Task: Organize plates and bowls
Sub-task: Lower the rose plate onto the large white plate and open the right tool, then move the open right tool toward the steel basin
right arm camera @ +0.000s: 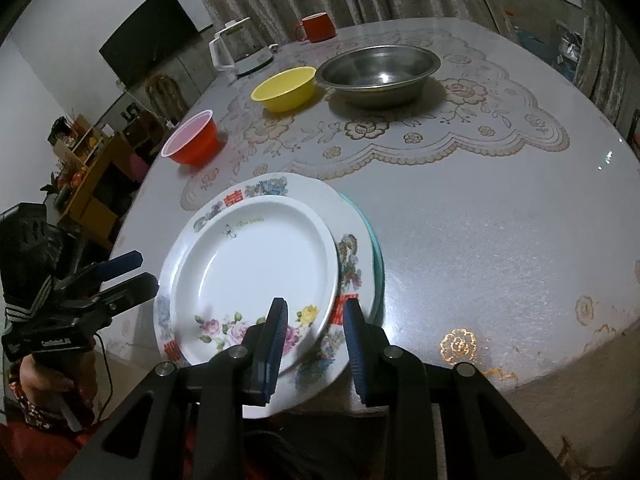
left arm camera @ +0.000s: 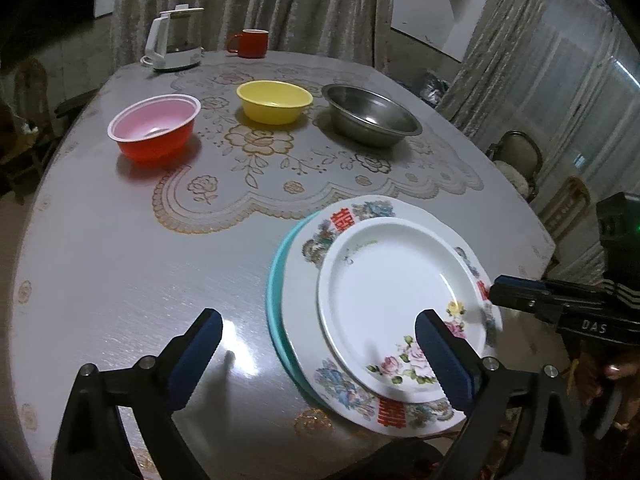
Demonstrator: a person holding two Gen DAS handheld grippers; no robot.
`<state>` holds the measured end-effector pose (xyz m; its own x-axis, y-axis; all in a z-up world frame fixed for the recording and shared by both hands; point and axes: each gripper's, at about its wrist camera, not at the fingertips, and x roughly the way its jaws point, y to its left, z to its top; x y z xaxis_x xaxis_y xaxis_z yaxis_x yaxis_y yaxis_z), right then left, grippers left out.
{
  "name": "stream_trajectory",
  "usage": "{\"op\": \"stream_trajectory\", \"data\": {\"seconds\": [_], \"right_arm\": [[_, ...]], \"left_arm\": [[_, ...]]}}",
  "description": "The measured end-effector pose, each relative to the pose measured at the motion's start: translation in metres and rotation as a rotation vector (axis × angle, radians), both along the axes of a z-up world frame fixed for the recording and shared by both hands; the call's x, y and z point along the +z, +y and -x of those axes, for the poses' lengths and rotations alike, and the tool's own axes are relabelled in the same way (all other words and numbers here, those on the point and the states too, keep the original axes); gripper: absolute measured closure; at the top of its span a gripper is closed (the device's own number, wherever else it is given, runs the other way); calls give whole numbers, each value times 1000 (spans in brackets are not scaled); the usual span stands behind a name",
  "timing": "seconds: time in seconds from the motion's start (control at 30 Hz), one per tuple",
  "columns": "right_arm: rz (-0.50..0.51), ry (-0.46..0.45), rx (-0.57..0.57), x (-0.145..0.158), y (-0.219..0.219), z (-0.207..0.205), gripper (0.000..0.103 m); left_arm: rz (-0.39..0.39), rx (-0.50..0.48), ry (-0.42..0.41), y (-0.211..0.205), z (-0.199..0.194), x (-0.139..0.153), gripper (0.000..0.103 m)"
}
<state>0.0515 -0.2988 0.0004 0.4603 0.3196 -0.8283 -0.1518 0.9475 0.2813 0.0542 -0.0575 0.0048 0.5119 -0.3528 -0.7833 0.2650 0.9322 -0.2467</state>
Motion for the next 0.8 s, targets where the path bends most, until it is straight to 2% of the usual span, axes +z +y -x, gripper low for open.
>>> {"op": "stream_trajectory", "data": {"seconds": [0.53, 0.8], "right_arm": [[-60, -38, -21, 8, -10, -23, 74], [-146, -50, -46, -1, -14, -34, 74]], "left_arm": [[-32, 33, 24, -5, -24, 3, 2], [-47, 26, 42, -11, -36, 1, 2]]}}
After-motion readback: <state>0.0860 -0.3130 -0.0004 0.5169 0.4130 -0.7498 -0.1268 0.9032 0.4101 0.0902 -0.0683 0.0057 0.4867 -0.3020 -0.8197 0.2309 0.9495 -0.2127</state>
